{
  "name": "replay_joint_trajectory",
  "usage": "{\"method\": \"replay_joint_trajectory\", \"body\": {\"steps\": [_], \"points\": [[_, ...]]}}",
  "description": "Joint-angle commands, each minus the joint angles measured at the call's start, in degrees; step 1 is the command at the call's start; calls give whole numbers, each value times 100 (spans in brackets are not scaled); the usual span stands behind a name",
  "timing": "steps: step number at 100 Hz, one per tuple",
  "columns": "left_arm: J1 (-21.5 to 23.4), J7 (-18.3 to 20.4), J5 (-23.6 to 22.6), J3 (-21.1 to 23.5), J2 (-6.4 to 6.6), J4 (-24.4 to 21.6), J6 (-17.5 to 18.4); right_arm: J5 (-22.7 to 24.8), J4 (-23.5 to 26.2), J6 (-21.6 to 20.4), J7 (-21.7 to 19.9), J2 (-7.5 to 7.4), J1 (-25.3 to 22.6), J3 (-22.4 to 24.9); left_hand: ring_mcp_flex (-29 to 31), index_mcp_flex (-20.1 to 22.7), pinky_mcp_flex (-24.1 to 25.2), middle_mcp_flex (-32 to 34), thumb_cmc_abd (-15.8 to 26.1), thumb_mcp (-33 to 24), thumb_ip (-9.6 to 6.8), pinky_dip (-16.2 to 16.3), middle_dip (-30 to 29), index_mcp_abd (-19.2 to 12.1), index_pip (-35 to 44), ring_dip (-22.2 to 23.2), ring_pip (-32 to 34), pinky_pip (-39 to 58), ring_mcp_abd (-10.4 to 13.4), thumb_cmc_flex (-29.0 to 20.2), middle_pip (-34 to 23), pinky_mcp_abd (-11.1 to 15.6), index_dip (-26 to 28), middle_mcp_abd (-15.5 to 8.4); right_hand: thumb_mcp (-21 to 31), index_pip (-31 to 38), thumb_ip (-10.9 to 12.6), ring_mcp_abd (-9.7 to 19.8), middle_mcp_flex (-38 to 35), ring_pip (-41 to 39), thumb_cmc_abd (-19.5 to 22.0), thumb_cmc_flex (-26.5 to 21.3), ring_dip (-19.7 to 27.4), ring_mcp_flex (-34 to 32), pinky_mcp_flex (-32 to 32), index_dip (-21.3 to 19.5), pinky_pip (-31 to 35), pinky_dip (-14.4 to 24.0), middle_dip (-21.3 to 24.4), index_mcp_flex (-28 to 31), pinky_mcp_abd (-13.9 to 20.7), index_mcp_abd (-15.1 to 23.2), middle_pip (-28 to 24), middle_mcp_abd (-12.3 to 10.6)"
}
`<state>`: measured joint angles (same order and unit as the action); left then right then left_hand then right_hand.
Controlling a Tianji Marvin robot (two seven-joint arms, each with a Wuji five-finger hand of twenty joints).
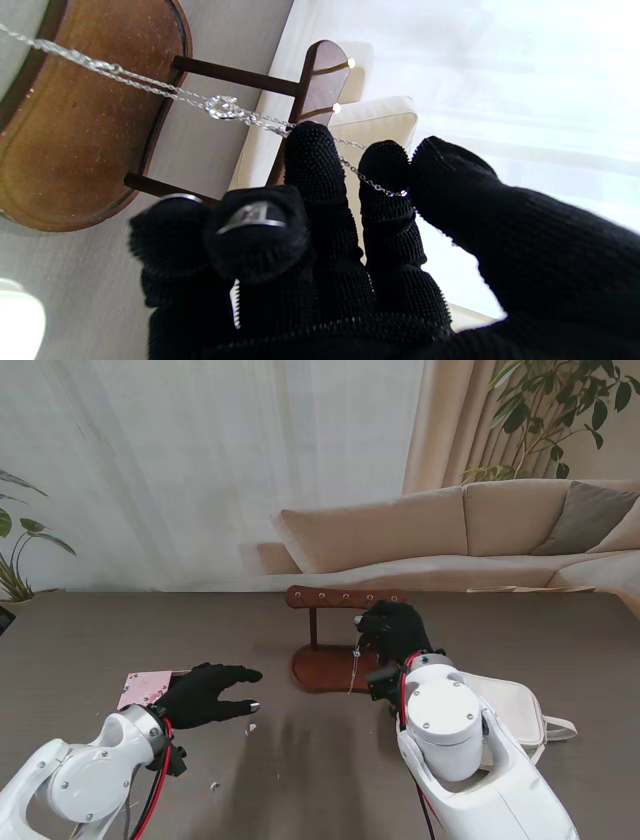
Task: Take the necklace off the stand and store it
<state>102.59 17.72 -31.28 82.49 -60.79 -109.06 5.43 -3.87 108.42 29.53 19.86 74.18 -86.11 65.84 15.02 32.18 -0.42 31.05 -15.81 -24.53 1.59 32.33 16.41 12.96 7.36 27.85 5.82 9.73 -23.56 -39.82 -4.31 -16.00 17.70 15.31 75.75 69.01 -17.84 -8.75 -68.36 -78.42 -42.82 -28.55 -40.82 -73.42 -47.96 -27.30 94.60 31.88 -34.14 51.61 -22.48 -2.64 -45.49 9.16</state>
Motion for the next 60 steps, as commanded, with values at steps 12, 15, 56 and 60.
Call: {"method": "replay_joint_trajectory", "body": {"steps": [12,15,56,60], "points": [[83,205,-596,429,124,63,39,22,183,-186,-190,-70,-276,-30,-598,-551,400,-775,-808,-890,198,-317,-283,8,-380,-323,-192,-369,311,528,219,518,-307,-192,298,-28,-95,132,-223,-115,-279,-59,-25,-162,-1578,-91,215,-115,-83,214,-28,75,29,89],[88,196,-694,486,126,106,75,41,197,-207,-218,-84,-300,-31,-697,-686,471,-902,-904,-958,218,-354,-317,47,-441,-370,-231,-408,387,562,260,604,-356,-219,299,-30,-95,142,-223,-114,-276,-58,-24,-162,-1578,-91,215,-114,-83,213,-28,73,30,88],[-53,586,-1497,973,224,668,119,40,364,-326,-464,-184,-531,36,-1375,-1674,304,-2037,-1340,-1205,548,-1781,-799,68,-802,-1140,-496,-1019,983,929,442,994,-1004,-449,300,-43,-95,136,-218,-114,-273,-57,-23,-164,-1579,-111,212,-105,-85,215,-27,72,40,83],[-83,641,-1588,990,237,719,119,26,362,-328,-482,-190,-543,40,-1423,-1739,299,-2137,-1366,-1223,564,-1918,-843,47,-800,-1181,-502,-1042,1036,963,450,1024,-1071,-472,297,-43,-96,138,-218,-114,-272,-57,-23,-162,-1579,-112,212,-105,-86,214,-27,66,40,83]]}}
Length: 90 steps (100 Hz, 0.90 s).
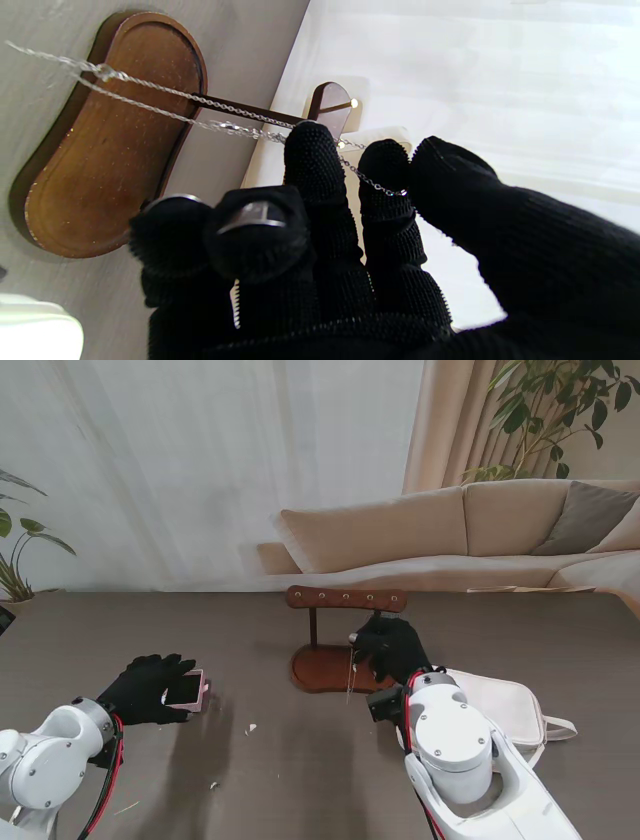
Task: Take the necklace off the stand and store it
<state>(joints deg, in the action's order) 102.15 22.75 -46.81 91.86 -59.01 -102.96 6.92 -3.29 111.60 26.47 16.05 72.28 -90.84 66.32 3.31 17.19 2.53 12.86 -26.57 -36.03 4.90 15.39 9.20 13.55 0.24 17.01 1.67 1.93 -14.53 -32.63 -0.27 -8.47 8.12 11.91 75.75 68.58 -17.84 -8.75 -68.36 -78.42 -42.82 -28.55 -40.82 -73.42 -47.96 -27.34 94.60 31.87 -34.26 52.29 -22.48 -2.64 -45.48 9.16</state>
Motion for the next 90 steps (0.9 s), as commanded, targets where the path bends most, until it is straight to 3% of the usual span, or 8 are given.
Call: {"method": "replay_joint_trajectory", "body": {"steps": [1,6,13,16,22,44,90], "points": [[-46,151,-57,57,62,122,-32,-34,44,-22,-106,-1,-73,-7,-260,-259,7,-342,-297,-72,235,-237,-127,-16,-95,-105,-95,-264,137,250,53,279,-119,-133,298,0,-96,138,-218,-114,-271,-59,-23,-162,-1579,-108,211,-104,-74,146,-28,66,38,81],[-80,219,-177,77,77,179,-41,-44,45,-16,-135,-9,-88,1,-271,-403,-5,-489,-328,-112,260,-581,-172,-39,-105,-468,-172,-252,166,328,53,308,-231,-150,297,0,-96,146,-220,-114,-267,-60,-23,-162,-1579,-109,211,-104,-75,144,-28,69,37,82],[-116,331,-308,108,98,236,-59,-56,58,-4,-178,-22,-111,19,-307,-574,-6,-695,-392,-166,283,-808,-204,-71,-121,-886,-306,-290,213,433,69,351,-277,-177,295,-1,-98,129,-215,-113,-270,-66,-23,-162,-1579,-111,211,-103,-75,144,-27,69,39,89],[-127,378,-377,124,106,254,-69,-55,62,-5,-198,-29,-119,27,-336,-650,-16,-739,-419,-213,304,-1008,-261,-85,-127,-1390,-369,-294,270,478,106,370,-299,-183,292,-1,-99,132,-214,-116,-265,-64,-24,-163,-1579,-111,211,-103,-75,144,-27,69,39,84],[-146,430,-512,156,118,295,-71,-42,69,-15,-221,-39,-129,39,-348,-689,-22,-782,-519,-332,322,-1172,-287,-98,-124,-1581,-360,-329,289,564,147,391,-301,-184,290,-2,-98,147,-214,-119,-264,-64,-25,-164,-1579,-112,211,-102,-76,144,-27,69,39,84],[-288,555,-997,200,152,531,-83,-31,83,-5,-297,-61,-141,43,-339,-860,-25,-836,-627,-532,386,-1496,-556,-123,-167,-1612,-354,-373,351,744,252,432,-331,-211,287,-2,-97,163,-216,-124,-259,-57,-27,-164,-1579,-115,210,-101,-78,142,-27,80,35,79],[-635,660,-1470,-60,197,964,-148,-60,-14,87,-399,-77,-147,56,-338,-965,-29,-850,-668,-640,415,-1574,-826,-111,-240,-1612,-354,-349,351,864,260,447,-430,-200,288,4,-95,175,-217,-134,-258,-59,-31,-165,-1578,-122,209,-99,-77,140,-17,68,32,80]]}}
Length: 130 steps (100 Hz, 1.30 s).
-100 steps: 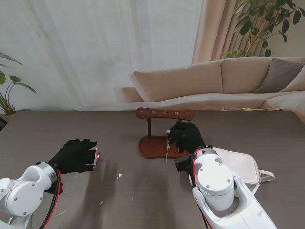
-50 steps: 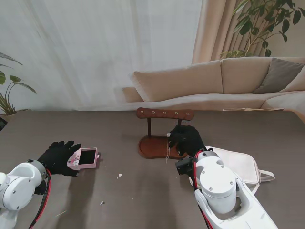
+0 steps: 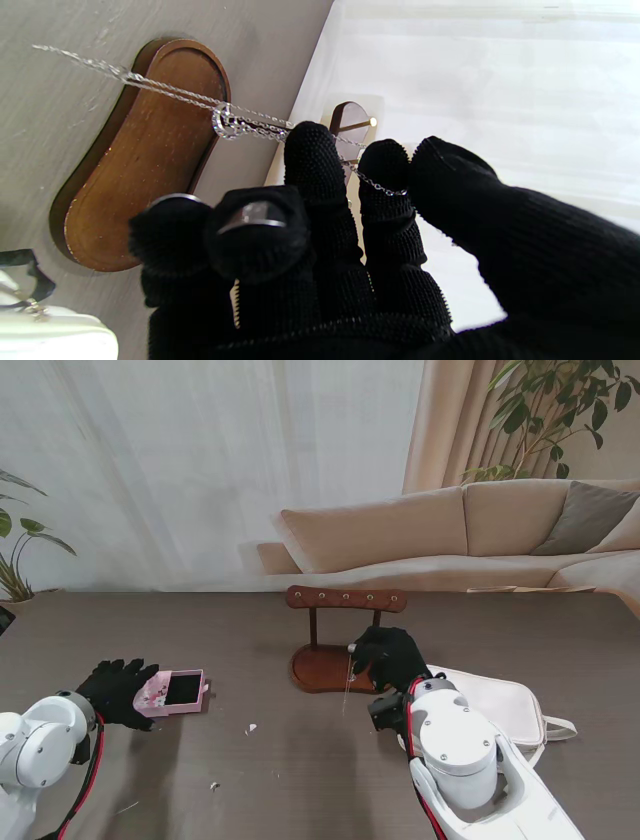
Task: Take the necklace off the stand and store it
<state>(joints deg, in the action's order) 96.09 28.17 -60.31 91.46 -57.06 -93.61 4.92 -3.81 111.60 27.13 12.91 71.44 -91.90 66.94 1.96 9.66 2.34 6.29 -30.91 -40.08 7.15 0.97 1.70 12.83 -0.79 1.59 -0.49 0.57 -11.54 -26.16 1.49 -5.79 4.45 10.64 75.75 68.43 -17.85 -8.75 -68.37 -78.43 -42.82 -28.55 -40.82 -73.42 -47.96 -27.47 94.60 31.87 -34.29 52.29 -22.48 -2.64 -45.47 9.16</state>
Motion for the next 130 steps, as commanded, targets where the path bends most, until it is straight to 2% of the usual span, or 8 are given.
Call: {"method": "replay_joint_trajectory", "body": {"steps": [1,13,30,64,130], "points": [[-36,116,-125,-29,2,35,49,-8,-14,22,-85,6,-42,-6,-204,-213,-10,-193,-240,-241,190,-132,-77,-36,-141,-70,-138,-213,51,211,83,182,-72,-70,288,17,-95,181,-219,-134,-260,-60,-31,-165,-1578,-108,209,-99,-74,136,-15,70,30,78],[-141,64,-216,-113,4,127,32,-15,-10,29,-101,2,-57,-9,-206,-191,-13,-195,-247,-259,198,-134,-100,-45,-198,-71,-138,-211,37,185,75,199,-310,-49,289,20,-95,171,-219,-135,-260,-59,-32,-165,-1579,-109,210,-98,-75,141,-8,65,28,83],[-270,285,-262,-182,35,192,66,-17,-30,34,-129,-4,-56,-17,-207,-192,-16,-196,-306,-320,190,-133,-100,-58,-182,-71,-138,-210,33,150,75,220,-371,-39,291,20,-94,180,-214,-133,-260,-59,-30,-165,-1579,-107,210,-97,-72,140,6,63,32,81],[-505,385,-779,-393,62,414,47,-36,-74,92,-138,1,-51,-14,-211,-203,-16,-197,-248,-324,177,-133,-101,15,-195,-71,-139,-210,-7,17,75,221,-466,-13,293,27,-96,172,-222,-136,-261,-55,-32,-164,-1577,-108,211,-93,-73,143,7,59,23,80],[-1023,384,-768,-910,109,1058,-122,-75,-83,144,-156,2,-67,36,-215,-196,-12,-200,-89,-197,136,-134,-101,62,-235,-72,-139,-211,-39,-43,75,194,-549,29,296,28,-93,173,-228,-142,-260,-57,-34,-164,-1575,-106,208,-87,-68,143,-5,62,23,84]]}}
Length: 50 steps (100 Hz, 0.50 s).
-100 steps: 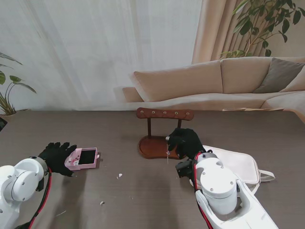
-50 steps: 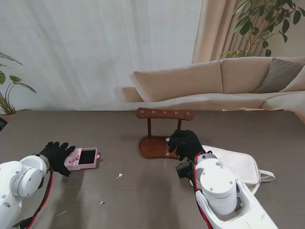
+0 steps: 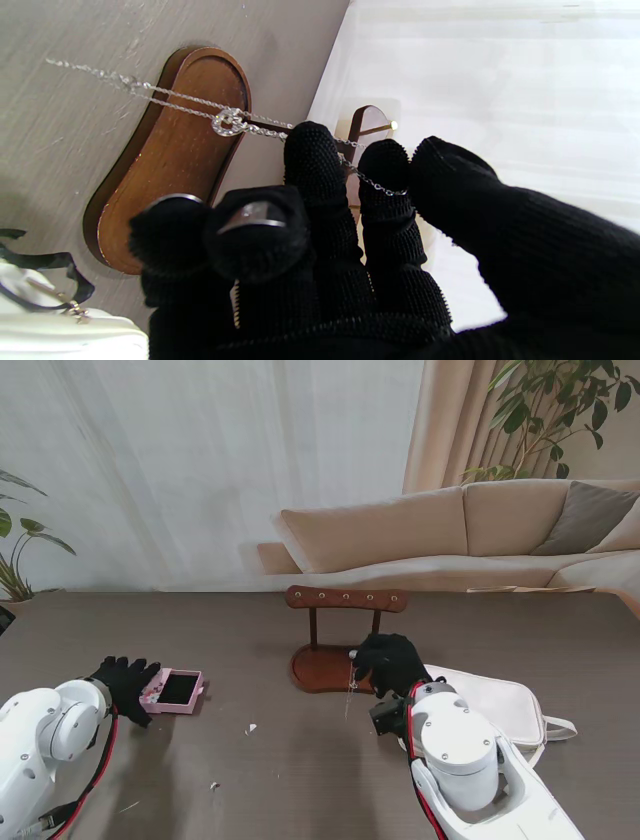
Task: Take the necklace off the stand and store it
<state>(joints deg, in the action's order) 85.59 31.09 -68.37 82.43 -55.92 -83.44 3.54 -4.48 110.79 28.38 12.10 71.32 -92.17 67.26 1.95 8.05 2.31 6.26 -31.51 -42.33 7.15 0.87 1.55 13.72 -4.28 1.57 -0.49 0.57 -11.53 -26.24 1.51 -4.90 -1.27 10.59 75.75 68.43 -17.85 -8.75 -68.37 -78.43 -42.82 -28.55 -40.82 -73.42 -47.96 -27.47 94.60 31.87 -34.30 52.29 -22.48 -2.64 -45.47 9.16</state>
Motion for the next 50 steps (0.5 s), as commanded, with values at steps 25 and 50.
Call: {"method": "replay_joint_trajectory", "body": {"steps": [25,50], "points": [[137,190,-67,142,2,-182,273,-39,-30,32,-60,23,-32,15,-218,-36,-7,-200,32,72,124,-123,-86,-24,145,-71,-139,-212,-72,-41,73,90,58,72,295,28,-93,159,-226,-138,-261,-57,-32,-164,-1575,-106,208,-85,-67,143,-5,58,26,93],[51,96,-259,237,0,-194,392,-110,-65,54,-85,27,-11,-5,-217,-40,-7,-201,72,116,105,-123,-86,-118,111,-71,-139,-212,-68,-102,73,91,21,90,290,26,-94,153,-225,-149,-256,-60,-37,-163,-1576,-106,207,-84,-68,143,-5,43,23,96]]}}
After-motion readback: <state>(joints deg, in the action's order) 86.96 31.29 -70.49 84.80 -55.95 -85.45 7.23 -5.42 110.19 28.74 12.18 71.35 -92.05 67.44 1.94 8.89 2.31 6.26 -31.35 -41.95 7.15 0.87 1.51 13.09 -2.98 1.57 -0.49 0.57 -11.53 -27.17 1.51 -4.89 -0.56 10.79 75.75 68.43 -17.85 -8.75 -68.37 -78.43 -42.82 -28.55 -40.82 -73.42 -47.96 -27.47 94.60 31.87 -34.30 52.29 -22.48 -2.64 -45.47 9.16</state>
